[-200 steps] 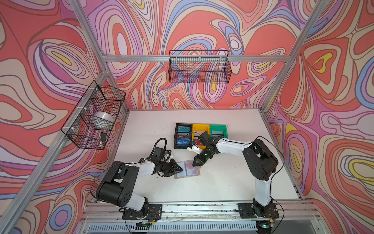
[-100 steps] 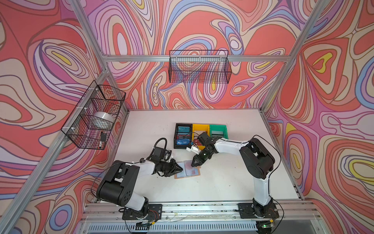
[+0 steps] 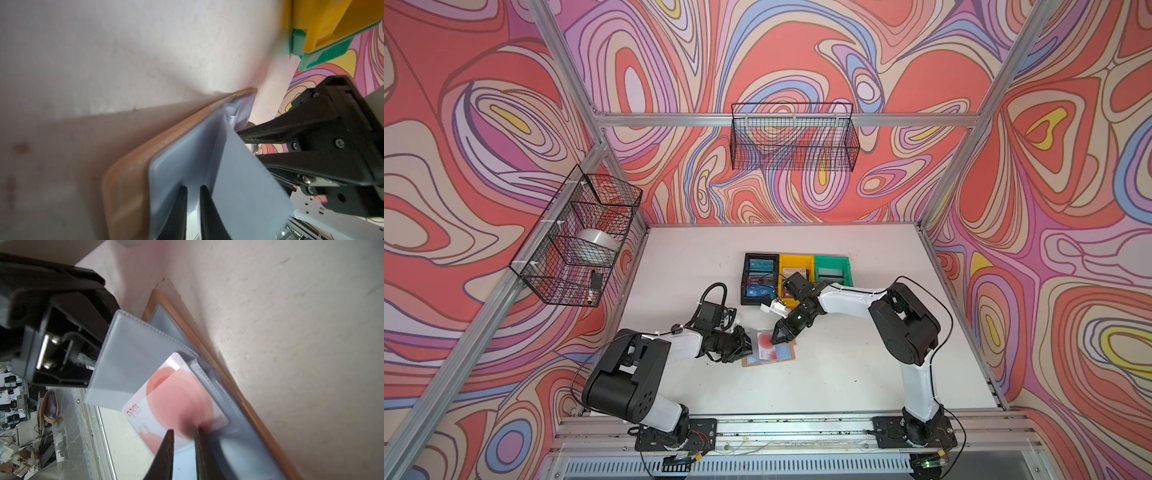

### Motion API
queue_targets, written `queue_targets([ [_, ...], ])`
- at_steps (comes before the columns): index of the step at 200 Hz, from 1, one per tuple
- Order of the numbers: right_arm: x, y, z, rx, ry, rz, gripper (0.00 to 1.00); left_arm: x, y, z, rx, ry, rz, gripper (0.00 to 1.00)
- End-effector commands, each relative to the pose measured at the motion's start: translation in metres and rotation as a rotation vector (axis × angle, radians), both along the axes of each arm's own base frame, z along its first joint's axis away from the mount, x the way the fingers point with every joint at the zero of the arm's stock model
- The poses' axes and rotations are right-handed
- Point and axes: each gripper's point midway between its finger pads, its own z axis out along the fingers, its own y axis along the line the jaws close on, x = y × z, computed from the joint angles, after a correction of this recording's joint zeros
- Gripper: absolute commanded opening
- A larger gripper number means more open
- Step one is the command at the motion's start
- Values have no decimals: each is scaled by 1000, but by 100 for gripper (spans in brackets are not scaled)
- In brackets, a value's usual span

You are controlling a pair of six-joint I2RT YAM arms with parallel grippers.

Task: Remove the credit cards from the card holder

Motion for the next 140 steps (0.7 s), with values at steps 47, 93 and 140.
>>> queue_targets([
  [47,-7,3,-7,-26,11,15,22,-13,16,-3,128,33,-14,17],
  [93,-9,-1,-17,-55,24,14,22,-6,28,37,200,-40,-1,27],
  [140,-11,-2,-20,-61,33,13,22,-6,34,54,165,-88,30,28],
])
